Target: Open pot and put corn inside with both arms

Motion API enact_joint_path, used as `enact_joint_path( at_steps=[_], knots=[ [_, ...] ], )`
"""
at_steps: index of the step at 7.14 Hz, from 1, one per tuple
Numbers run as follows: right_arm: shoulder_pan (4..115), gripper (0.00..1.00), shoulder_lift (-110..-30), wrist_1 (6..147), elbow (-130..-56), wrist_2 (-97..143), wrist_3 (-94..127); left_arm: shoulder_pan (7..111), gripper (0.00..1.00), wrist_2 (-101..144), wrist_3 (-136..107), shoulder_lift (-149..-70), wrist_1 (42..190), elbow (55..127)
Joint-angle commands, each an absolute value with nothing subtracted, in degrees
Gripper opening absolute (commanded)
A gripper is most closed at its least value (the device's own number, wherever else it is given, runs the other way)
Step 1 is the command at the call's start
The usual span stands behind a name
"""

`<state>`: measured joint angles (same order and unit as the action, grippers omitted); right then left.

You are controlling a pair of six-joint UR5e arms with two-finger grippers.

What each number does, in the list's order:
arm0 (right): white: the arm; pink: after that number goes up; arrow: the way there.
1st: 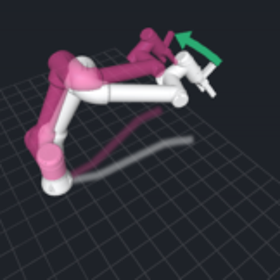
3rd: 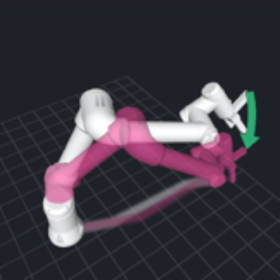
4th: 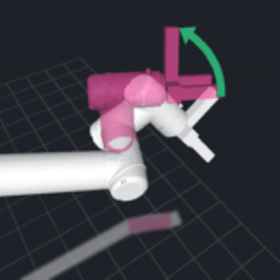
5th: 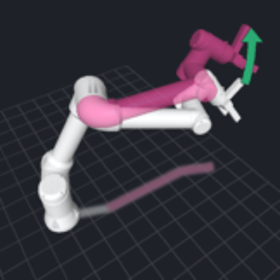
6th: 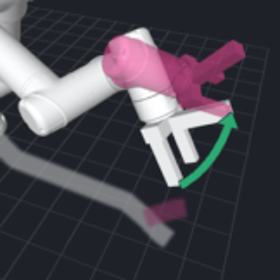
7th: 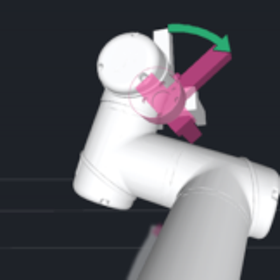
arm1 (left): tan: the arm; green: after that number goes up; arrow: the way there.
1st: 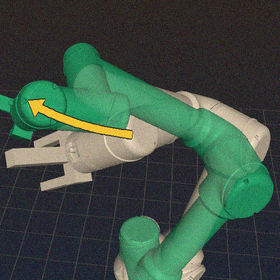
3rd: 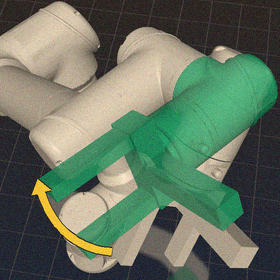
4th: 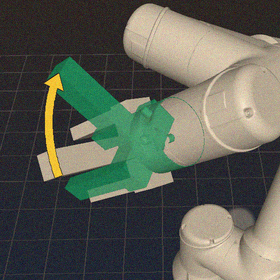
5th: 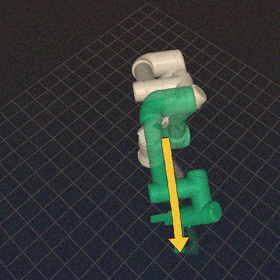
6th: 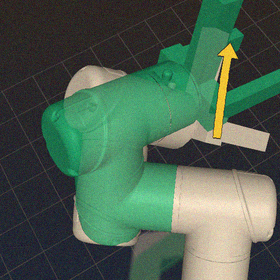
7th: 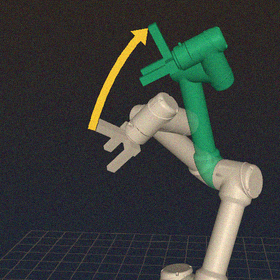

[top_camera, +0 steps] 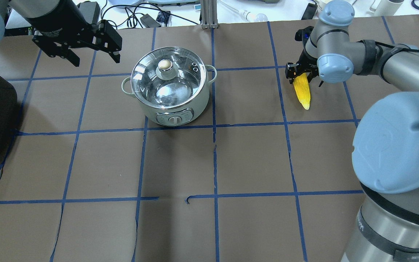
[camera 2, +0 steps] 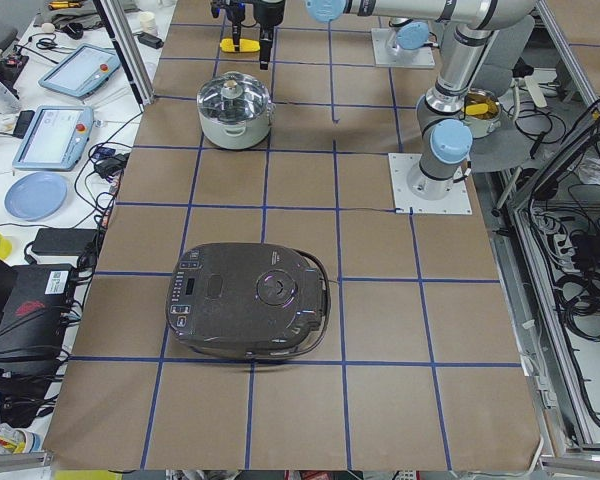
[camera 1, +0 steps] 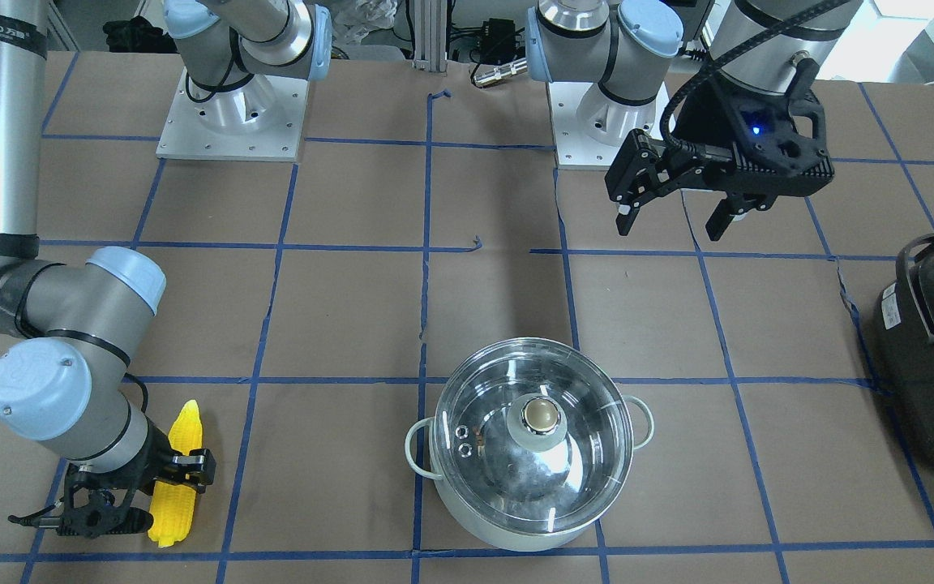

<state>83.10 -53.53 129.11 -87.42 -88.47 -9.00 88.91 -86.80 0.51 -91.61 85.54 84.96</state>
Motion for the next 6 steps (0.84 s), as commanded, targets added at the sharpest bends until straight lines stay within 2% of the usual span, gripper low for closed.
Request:
enact_joint_path(
  at_steps=[1,2,3,5,6],
  knots=[
    [83.1,0.56,-54.0,128.9,-86.9,-88.9,-9.2,88.9,1.0,-86.8,0.4,-91.8,85.5,85.0],
    [83.1,0.47,-53.7,129.0,-86.9,-88.9,-9.5,88.9,1.0,-87.0,0.3,-92.2,85.6,85.0],
    [83.1,0.42,-53.9,129.0,-86.9,-88.9,-9.4,89.2,1.0,-87.4,0.3,-92.9,86.3,85.0],
    [83.1,0.36,-54.3,128.8,-86.5,-88.9,-9.1,89.2,1.0,-86.4,-0.9,-96.5,85.3,84.1],
    [83.1,0.36,-56.0,127.0,-85.3,-88.8,-8.5,89.6,1.0,-85.6,-0.2,-99.7,80.7,84.1]
  ],
)
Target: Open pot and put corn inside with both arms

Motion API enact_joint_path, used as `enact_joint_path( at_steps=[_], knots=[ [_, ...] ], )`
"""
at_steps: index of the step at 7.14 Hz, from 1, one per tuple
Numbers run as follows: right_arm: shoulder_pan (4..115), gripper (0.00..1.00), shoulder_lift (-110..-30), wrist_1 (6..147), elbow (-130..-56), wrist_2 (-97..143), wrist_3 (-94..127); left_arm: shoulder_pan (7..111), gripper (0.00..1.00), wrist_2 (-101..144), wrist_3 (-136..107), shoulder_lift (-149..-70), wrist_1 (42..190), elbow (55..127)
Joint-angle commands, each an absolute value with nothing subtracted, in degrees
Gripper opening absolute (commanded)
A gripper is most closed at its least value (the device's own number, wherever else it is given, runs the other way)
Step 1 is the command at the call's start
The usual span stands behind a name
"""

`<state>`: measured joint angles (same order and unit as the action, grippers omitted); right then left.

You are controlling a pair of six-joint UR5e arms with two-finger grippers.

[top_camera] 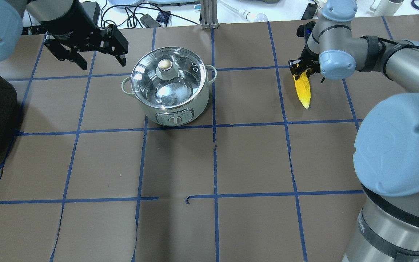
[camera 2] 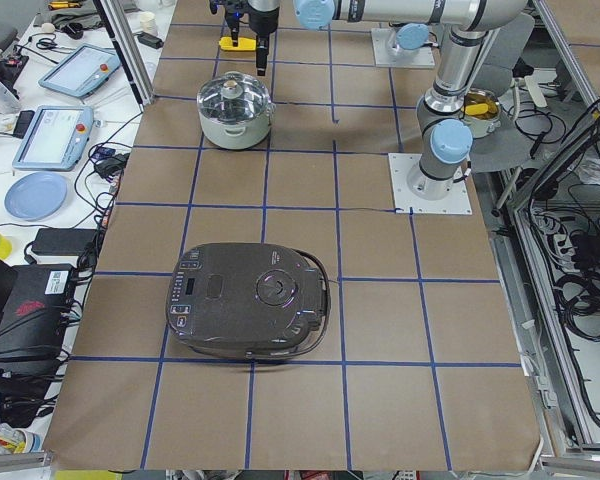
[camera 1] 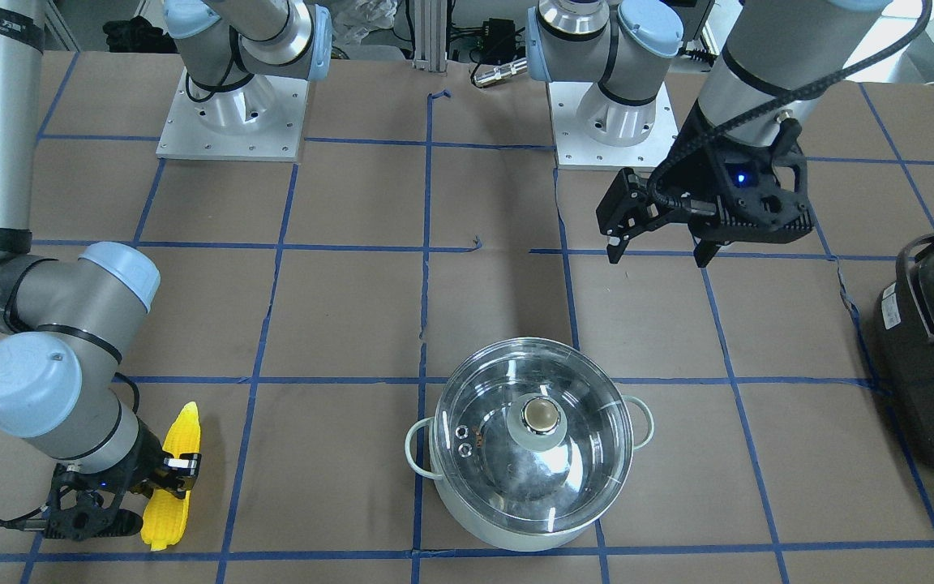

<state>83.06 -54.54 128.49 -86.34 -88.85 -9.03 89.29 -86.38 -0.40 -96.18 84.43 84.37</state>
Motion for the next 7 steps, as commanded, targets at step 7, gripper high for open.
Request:
enact_joint_path(
  at_steps=[7],
  knots=[
    [91.1,0.35,-62.0,117.2,-78.8,-89.0,-4.0,98.3,1.0,-89.2,-11.3,-120.0,71.3,72.1]
  ],
)
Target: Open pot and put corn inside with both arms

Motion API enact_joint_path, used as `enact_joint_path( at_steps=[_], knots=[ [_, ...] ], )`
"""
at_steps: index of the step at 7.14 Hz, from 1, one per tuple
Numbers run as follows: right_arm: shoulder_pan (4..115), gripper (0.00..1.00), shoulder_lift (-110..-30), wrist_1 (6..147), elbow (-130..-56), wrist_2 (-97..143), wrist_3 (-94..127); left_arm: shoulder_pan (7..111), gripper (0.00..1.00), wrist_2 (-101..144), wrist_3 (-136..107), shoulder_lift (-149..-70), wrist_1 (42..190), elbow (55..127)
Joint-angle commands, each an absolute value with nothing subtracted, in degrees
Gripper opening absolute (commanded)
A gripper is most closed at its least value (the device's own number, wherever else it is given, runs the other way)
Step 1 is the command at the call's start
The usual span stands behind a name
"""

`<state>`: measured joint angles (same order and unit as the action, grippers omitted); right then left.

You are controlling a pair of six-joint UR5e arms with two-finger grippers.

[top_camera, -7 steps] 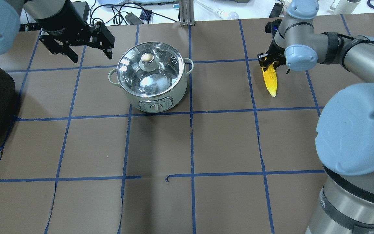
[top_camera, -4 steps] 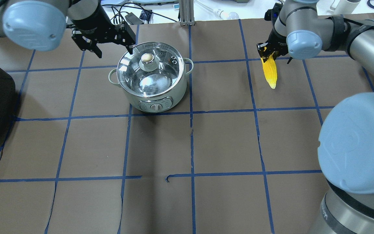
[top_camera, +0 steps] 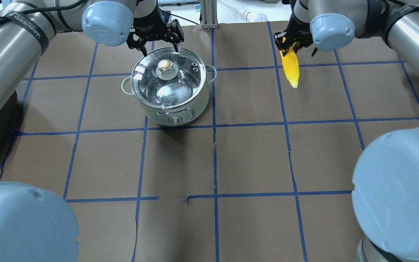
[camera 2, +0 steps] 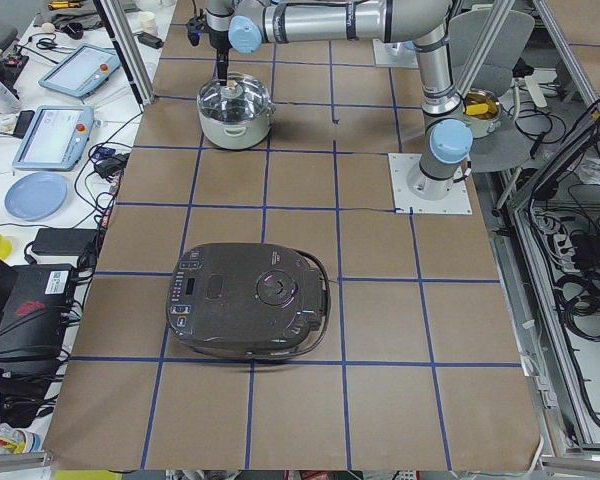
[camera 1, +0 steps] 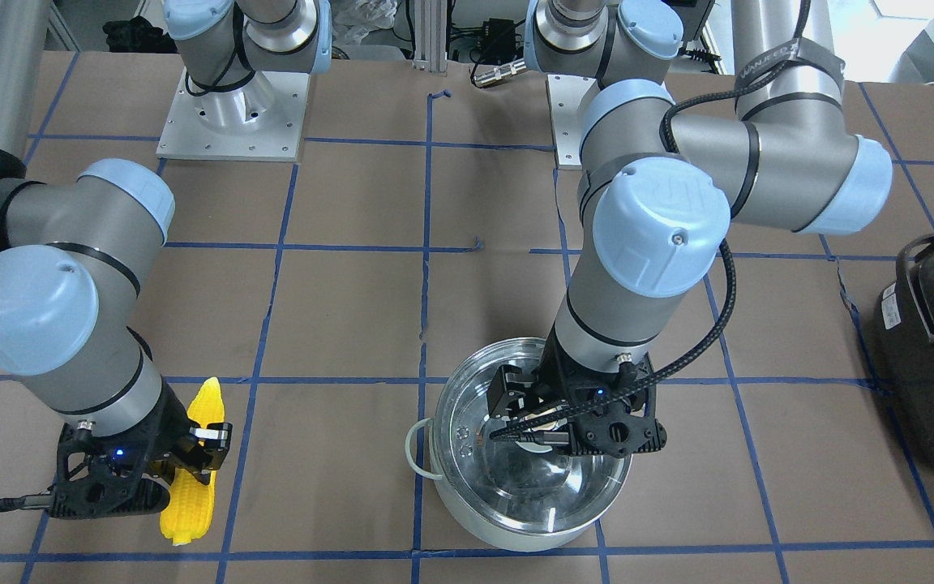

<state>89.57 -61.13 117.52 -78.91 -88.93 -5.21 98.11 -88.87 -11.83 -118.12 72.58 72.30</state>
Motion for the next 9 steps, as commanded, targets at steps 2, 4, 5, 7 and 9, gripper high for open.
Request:
enact_joint_path(
  at_steps=[2,4,5,7,9],
  knots=[
    [92.5,0.35,-62.4,117.2,-78.8,-89.1,-2.2,98.3,1.0,-91.8,-10.9,-120.6,71.4,73.0],
    [94.5,0.36,-62.9,117.2,-78.8,-90.2,-1.5,98.5,1.0,-91.8,-11.1,-120.0,71.5,75.7],
    [95.7,0.36,-64.7,117.2,-78.9,-90.3,-0.5,98.5,1.0,-91.7,-11.1,-119.9,71.4,75.8],
    [96.1,0.36,-64.8,116.4,-79.1,-90.2,0.1,98.5,0.76,-91.1,-11.2,-119.4,71.9,75.3],
    [96.1,0.36,-64.7,116.5,-79.1,-90.0,0.9,98.5,0.33,-89.9,-11.4,-118.7,72.9,75.3]
  ],
)
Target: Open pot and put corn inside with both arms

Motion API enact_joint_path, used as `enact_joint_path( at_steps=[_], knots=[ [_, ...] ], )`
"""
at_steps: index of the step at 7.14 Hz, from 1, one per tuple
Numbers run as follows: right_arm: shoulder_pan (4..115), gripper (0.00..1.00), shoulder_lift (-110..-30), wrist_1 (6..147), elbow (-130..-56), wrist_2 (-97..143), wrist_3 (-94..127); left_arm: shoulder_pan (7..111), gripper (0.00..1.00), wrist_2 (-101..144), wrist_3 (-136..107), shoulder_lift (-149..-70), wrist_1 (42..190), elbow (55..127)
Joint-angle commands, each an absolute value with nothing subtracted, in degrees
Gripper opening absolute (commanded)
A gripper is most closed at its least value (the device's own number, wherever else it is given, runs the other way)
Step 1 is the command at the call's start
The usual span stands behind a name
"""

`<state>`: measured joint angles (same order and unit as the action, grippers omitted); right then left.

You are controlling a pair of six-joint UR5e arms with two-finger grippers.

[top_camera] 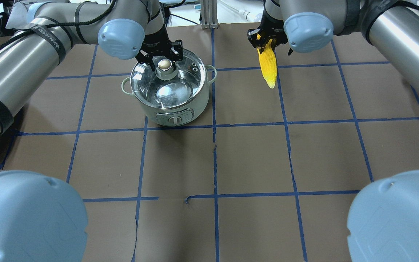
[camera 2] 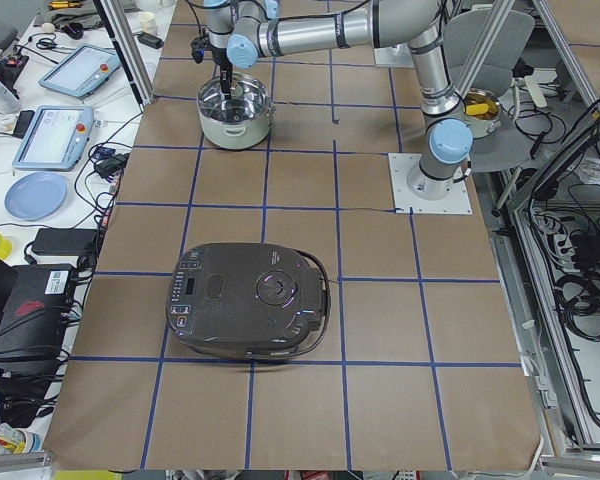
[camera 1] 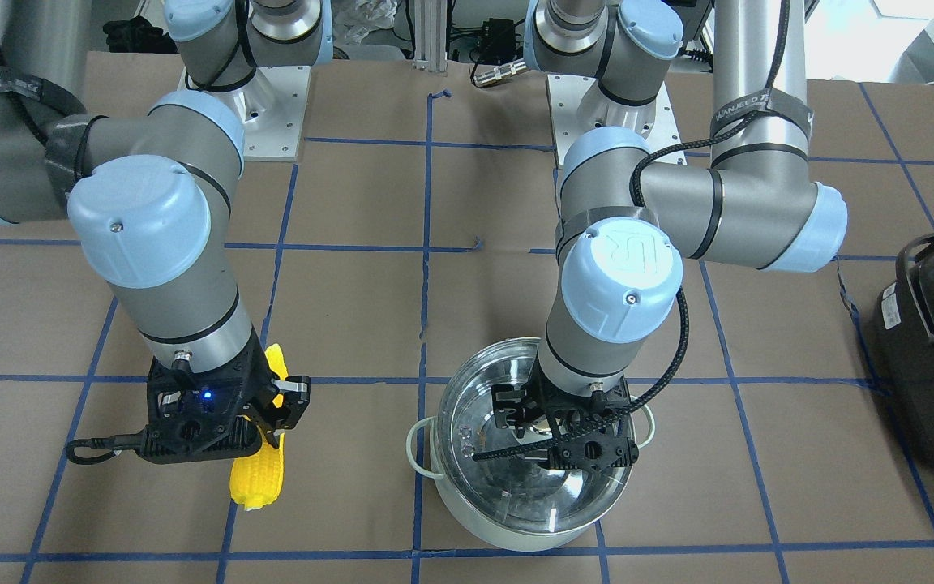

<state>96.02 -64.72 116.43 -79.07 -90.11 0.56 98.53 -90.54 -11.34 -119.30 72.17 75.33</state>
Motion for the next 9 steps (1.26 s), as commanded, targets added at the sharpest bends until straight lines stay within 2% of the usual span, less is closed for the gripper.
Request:
enact_joint_path(
  at_steps=[1,2,4,6,9],
  knots=[
    [96.1,0.36,-64.8,116.5,-79.2,-89.7,0.9,98.6,0.17,-89.6,-11.4,-118.8,73.4,75.2],
    [96.1,0.36,-64.8,116.5,-79.2,-89.7,0.9,98.6,0.08,-89.6,-11.4,-118.3,73.5,75.2],
    [96.2,0.36,-64.9,116.3,-78.9,-89.5,1.0,98.2,0.01,-89.7,-10.7,-117.2,73.9,72.5],
    [99.7,0.37,-67.9,114.1,-78.4,-89.6,7.2,93.1,0.05,-89.8,-4.3,-117.0,85.6,66.1],
    [109.4,0.37,-67.4,108.0,-71.3,-90.2,22.2,86.5,0.06,-89.8,-0.1,-117.2,88.1,66.4]
  ],
)
